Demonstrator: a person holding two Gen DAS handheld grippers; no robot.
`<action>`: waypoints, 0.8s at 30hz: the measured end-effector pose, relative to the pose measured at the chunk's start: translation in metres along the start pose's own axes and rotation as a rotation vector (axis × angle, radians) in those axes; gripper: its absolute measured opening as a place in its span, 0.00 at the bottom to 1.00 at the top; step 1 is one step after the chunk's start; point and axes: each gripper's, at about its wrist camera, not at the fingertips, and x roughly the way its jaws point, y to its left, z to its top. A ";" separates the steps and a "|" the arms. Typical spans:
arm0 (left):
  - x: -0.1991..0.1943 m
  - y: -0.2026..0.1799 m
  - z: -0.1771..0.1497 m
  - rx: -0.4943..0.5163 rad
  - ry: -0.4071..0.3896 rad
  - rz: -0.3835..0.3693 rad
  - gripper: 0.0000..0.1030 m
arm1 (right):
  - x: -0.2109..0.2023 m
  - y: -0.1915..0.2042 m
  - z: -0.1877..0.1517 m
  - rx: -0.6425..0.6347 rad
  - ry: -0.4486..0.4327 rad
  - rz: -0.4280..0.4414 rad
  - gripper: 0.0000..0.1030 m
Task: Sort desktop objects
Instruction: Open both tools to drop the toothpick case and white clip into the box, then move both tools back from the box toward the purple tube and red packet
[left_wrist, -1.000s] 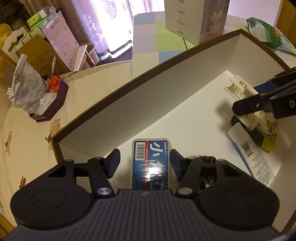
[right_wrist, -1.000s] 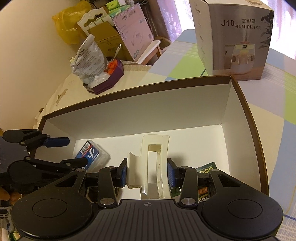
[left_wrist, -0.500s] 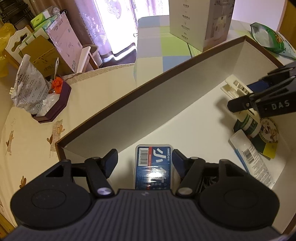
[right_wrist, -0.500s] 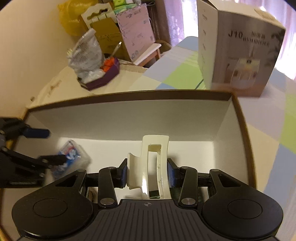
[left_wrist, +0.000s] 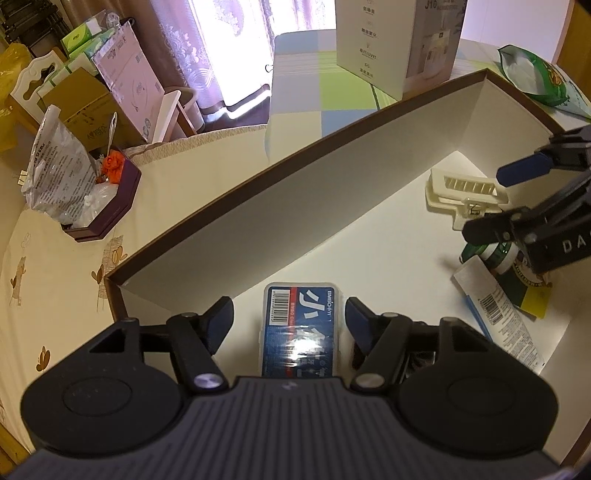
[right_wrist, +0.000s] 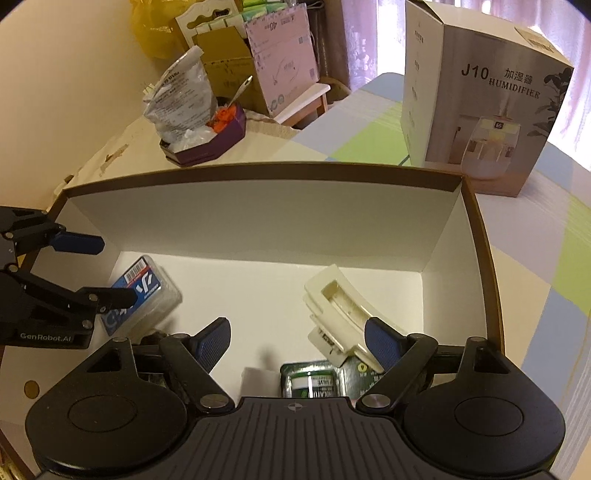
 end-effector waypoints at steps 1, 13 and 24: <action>0.000 0.000 0.000 0.001 0.000 0.000 0.61 | 0.000 0.000 -0.001 0.002 0.003 0.000 0.83; -0.003 -0.002 -0.002 0.003 -0.011 0.002 0.63 | -0.006 0.001 -0.006 0.025 0.019 -0.014 0.83; -0.014 -0.008 -0.006 0.006 -0.025 0.009 0.65 | -0.017 0.005 -0.009 0.037 0.005 -0.025 0.83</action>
